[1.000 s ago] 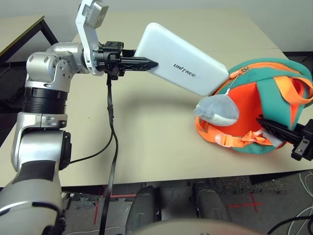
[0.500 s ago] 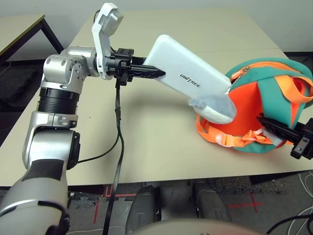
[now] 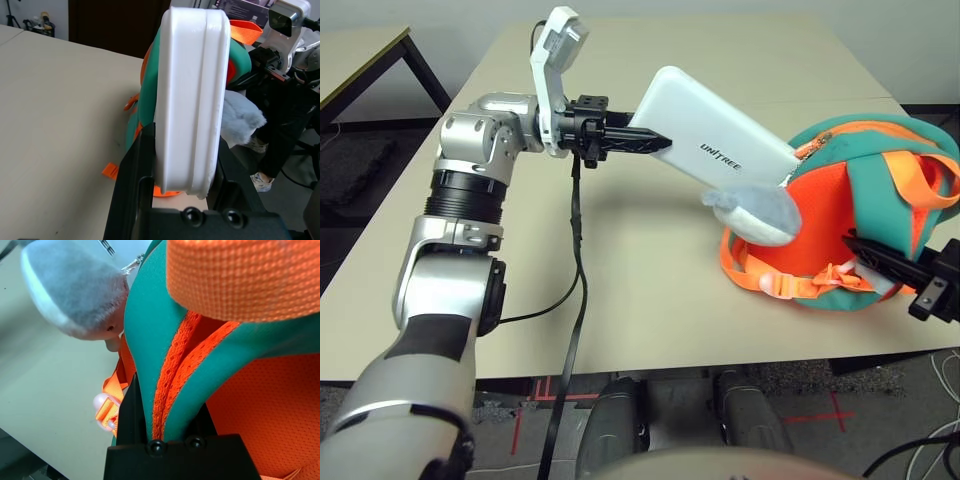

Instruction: Put the pencil case into the backpack and zip it.

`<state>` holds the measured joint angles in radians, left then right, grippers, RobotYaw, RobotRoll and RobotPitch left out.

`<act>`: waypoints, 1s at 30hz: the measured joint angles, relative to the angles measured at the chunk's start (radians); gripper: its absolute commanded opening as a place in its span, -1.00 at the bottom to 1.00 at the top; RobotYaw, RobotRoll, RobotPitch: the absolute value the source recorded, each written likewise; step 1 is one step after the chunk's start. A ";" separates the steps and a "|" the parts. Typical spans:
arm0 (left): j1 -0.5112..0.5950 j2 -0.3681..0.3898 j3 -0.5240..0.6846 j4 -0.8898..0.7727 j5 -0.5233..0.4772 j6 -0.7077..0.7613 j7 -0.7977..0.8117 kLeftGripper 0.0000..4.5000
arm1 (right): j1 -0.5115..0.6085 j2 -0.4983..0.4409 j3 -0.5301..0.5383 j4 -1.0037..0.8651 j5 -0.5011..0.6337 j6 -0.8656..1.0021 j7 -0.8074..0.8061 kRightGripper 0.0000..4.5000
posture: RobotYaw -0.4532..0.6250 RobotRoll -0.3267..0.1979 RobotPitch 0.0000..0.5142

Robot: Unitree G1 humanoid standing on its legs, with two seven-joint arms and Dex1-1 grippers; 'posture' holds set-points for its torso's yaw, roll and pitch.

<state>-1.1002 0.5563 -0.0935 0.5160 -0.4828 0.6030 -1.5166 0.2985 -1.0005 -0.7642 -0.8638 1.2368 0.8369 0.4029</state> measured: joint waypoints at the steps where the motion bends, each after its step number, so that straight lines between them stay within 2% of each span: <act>1: -0.002 -0.006 0.000 0.000 0.006 -0.002 0.000 -0.40 | 0.000 0.000 0.000 0.000 0.000 0.000 -0.003 -0.91 | -0.65 0.25 -0.57; 9: -0.006 -0.065 -0.019 0.000 0.020 0.011 -0.004 -0.40 | -0.015 0.005 0.026 -0.008 0.001 -0.001 -0.023 -0.91 | -0.64 0.25 -0.55; 20: -0.020 -0.074 -0.056 0.036 0.054 0.076 -0.040 -0.40 | -0.032 0.006 0.054 -0.007 -0.005 -0.004 -0.023 -0.91 | -0.64 0.25 -0.53; 30: -0.012 -0.166 -0.042 0.035 0.080 0.001 0.003 -0.40 | -0.066 0.006 0.085 0.009 -0.032 -0.006 -0.021 -0.91 | -0.62 0.25 -0.55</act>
<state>-1.1126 0.3900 -0.1358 0.5513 -0.4032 0.6042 -1.5131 0.2330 -0.9947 -0.6793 -0.8548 1.2049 0.8311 0.3820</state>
